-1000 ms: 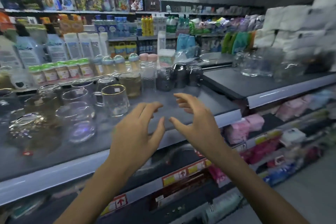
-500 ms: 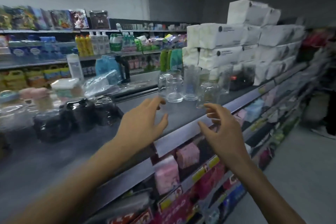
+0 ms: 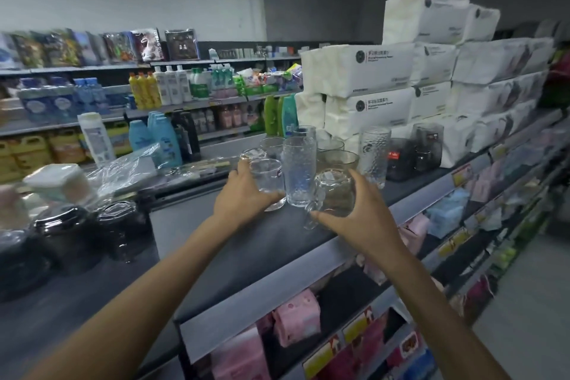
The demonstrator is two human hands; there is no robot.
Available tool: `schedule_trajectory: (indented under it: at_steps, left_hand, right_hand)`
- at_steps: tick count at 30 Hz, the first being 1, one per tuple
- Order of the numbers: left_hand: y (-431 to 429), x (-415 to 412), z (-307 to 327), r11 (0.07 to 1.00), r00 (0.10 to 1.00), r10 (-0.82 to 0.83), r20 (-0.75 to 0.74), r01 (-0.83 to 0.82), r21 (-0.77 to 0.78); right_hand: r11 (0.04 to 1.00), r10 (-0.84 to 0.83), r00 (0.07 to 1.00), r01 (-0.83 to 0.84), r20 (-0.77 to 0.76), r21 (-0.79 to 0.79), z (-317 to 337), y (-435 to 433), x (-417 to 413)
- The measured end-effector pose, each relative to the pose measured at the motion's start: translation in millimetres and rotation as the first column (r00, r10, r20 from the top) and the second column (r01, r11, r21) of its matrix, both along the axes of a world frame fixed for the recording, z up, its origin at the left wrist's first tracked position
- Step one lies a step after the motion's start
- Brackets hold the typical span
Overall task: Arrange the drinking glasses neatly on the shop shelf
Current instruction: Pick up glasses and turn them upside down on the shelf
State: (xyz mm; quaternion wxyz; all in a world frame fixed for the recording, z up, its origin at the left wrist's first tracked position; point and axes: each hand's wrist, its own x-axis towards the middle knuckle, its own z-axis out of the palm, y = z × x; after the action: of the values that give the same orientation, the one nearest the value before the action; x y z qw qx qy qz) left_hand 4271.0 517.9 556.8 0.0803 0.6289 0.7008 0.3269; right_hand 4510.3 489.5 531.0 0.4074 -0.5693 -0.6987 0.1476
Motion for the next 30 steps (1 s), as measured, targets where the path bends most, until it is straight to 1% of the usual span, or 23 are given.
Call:
schedule_trajectory:
  at_steps: [3, 9, 13, 17, 19, 21, 24, 27, 30]
  left_hand:
    - [1.3, 4.4, -5.1, 0.998, 0.994, 0.019, 0.104, -0.025, 0.056]
    - [4.7, 7.5, -6.5, 0.989, 0.975, 0.052, 0.218, -0.08, 0.124]
    - [-4.6, 2.3, -3.5, 0.988, 0.939, 0.011, 0.345, -0.063, 0.139]
    - [-39.4, -14.6, -0.6, 0.974, 0.893, -0.055, 0.447, -0.051, 0.22]
    - [-68.0, -27.7, 6.4, 0.967, 0.881, -0.077, 0.467, -0.049, 0.252]
    - [-102.3, -43.9, 12.8, 0.964, 0.871, -0.083, 0.484, -0.052, 0.26]
    - [-163.2, -75.2, 16.8, 0.959, 0.881, -0.058, 0.47, -0.083, 0.272]
    - [-233.6, -110.0, 12.1, 0.945, 0.885, 0.023, 0.466, -0.171, 0.278]
    - [-307.4, -146.1, -0.3, 0.907, 0.894, 0.161, 0.418, -0.301, 0.294]
  right_hand:
    - [0.999, -0.041, 0.999, 0.042, -0.018, 0.023, -4.1, 0.9, -5.6]
    - [0.993, -0.066, 0.996, 0.072, -0.057, 0.093, -6.3, 3.4, -10.2]
    - [0.982, -0.018, 0.982, 0.053, -0.19, 0.182, -9.6, -10.8, -13.7]
    - [0.964, 0.091, 0.932, 0.005, -0.35, 0.265, -4.3, -37.7, -29.8]
    - [0.951, 0.187, 0.892, -0.059, -0.412, 0.303, 1.8, -51.6, -45.1]
    - [0.935, 0.291, 0.832, -0.142, -0.472, 0.325, 7.1, -66.5, -65.7]
    - [0.924, 0.383, 0.712, -0.285, -0.588, 0.256, 13.7, -93.9, -106.0]
    - [0.867, 0.469, 0.596, -0.449, -0.652, 0.214, 11.9, -122.0, -149.0]
    - [0.799, 0.531, 0.498, -0.563, -0.686, 0.209, 10.5, -155.1, -197.5]
